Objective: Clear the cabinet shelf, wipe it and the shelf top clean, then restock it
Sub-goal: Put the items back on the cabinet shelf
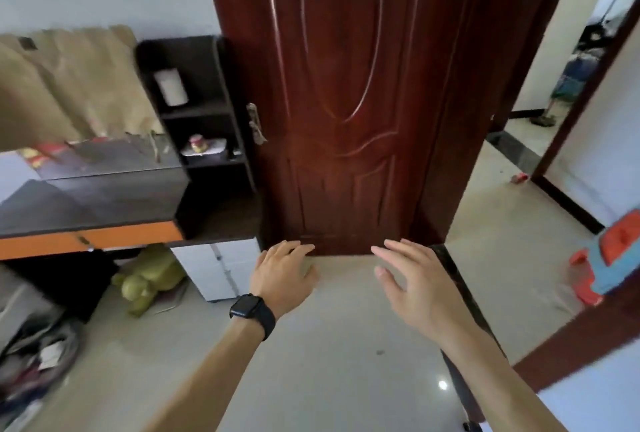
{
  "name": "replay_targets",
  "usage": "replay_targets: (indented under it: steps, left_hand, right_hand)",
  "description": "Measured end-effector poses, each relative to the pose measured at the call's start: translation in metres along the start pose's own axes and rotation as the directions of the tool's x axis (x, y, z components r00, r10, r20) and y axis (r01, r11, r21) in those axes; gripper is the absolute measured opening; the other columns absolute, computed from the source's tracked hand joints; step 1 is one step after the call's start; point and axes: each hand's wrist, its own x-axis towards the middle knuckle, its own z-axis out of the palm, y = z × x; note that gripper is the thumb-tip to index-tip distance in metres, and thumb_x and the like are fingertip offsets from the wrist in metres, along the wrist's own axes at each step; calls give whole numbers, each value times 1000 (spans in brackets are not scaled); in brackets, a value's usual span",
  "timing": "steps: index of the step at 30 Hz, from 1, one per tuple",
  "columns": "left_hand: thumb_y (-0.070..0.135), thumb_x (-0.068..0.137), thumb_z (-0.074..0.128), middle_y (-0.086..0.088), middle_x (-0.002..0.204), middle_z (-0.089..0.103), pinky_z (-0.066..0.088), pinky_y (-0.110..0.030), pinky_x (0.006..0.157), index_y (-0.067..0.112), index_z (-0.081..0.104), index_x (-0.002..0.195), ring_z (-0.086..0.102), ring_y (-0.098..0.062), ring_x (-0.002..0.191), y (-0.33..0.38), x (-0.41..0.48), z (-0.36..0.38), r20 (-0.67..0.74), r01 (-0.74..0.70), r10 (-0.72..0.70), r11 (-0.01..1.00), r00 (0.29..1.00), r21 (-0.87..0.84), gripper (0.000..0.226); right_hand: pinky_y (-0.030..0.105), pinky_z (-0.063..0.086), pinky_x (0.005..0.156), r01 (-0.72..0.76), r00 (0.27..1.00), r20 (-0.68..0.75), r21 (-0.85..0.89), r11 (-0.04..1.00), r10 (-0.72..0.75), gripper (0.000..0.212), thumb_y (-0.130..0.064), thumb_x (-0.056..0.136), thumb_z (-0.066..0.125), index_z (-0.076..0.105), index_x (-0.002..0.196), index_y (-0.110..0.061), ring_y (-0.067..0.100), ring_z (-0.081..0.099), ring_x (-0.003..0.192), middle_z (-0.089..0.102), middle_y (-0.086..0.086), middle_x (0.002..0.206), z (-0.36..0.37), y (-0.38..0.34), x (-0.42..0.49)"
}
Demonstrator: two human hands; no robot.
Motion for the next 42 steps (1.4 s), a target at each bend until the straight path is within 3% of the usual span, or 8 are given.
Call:
replay_targets:
  steps: [6, 11, 17, 26, 32, 40, 42]
  left_hand:
    - [49, 97, 45, 9, 147, 47, 32, -36, 112, 36, 48, 141, 42, -17, 136, -127, -13, -49, -106, 143, -146, 989, 984, -31, 46]
    - [50, 96, 46, 10, 146, 48, 31, -35, 112, 37, 48, 141, 40, -16, 137, -222, -7, -88, -163, 203, -197, 979, 967, 20, 47]
    - [52, 96, 42, 12, 144, 49, 33, -35, 112, 39, 46, 141, 42, -16, 134, -310, 15, -121, -209, 263, -249, 964, 946, 40, 47]
    - [49, 95, 44, 12, 143, 51, 31, -37, 111, 38, 49, 139, 42, -17, 135, -396, 144, -143, -212, 248, -230, 966, 950, 67, 45]
    - [46, 94, 47, 11, 140, 54, 34, -36, 108, 37, 51, 137, 46, -18, 132, -426, 251, -158, -206, 266, -249, 962, 946, 61, 44]
    - [50, 93, 45, 11, 136, 57, 39, -33, 102, 39, 55, 133, 52, -18, 125, -481, 351, -153, -75, 398, -400, 917, 914, -43, 42]
    - [51, 93, 47, 9, 132, 60, 41, -32, 101, 38, 58, 130, 55, -19, 123, -498, 377, -141, 1, 467, -473, 870, 881, -156, 41]
  right_hand:
    - [19, 24, 109, 115, 988, 105, 29, 993, -117, 41, -43, 92, 50, 64, 129, -30, 14, 42, 134, 58, -9, 136, 77, -100, 56]
    - [20, 25, 109, 167, 978, 119, 47, 985, -171, 39, -43, 94, 53, 64, 128, -29, 16, 44, 132, 59, -8, 134, 137, -165, 98]
    - [16, 22, 110, 197, 968, 150, 47, 979, -202, 37, -38, 95, 59, 61, 132, -33, 7, 36, 136, 54, -15, 138, 195, -214, 146]
    - [21, 24, 113, 219, 962, 151, 67, 973, -227, 38, -39, 97, 55, 58, 134, -35, 8, 33, 139, 51, -15, 141, 275, -232, 274]
    - [33, 32, 114, 254, 950, 166, 78, 964, -263, 38, -42, 98, 51, 56, 135, -35, 11, 33, 140, 52, -13, 142, 315, -225, 394]
    - [16, 23, 112, 186, 933, 279, 172, 967, -229, 42, -42, 98, 51, 52, 139, -32, 3, 33, 137, 49, -16, 142, 390, -219, 512]
    - [11, 20, 107, 136, 919, 340, 201, 970, -199, 43, -41, 98, 52, 51, 140, -30, 2, 35, 135, 49, -17, 142, 418, -216, 533]
